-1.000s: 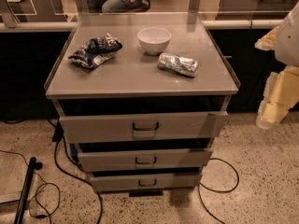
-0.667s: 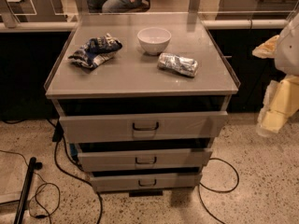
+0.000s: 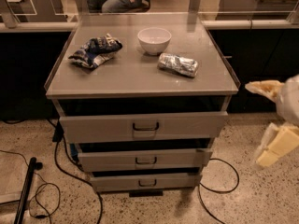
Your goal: Open middle drawer
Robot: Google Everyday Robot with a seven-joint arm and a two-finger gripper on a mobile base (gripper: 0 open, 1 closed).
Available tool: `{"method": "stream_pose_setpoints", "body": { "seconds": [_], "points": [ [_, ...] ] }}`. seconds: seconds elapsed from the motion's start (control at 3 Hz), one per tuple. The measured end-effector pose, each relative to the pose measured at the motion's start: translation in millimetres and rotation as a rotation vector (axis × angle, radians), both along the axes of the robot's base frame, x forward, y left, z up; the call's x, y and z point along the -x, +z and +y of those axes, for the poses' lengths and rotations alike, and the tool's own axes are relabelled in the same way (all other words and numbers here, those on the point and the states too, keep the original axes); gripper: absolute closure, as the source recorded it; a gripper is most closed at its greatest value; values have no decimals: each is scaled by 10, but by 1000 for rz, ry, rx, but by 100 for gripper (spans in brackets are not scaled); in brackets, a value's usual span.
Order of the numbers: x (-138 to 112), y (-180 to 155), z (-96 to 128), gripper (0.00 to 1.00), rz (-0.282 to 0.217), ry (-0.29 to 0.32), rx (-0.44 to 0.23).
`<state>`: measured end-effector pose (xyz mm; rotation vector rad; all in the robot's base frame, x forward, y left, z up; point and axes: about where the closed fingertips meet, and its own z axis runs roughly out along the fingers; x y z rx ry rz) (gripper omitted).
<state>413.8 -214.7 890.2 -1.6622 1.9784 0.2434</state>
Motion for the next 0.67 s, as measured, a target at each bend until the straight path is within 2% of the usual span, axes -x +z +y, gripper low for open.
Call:
{"method": "stream_pose_setpoints", "body": {
  "seconds": [0.33,0.67],
  "points": [
    [89,-184,-16,0,-103,-32,-136],
    [175,-398,61,0,-150,-83,-133]
  ]
}}
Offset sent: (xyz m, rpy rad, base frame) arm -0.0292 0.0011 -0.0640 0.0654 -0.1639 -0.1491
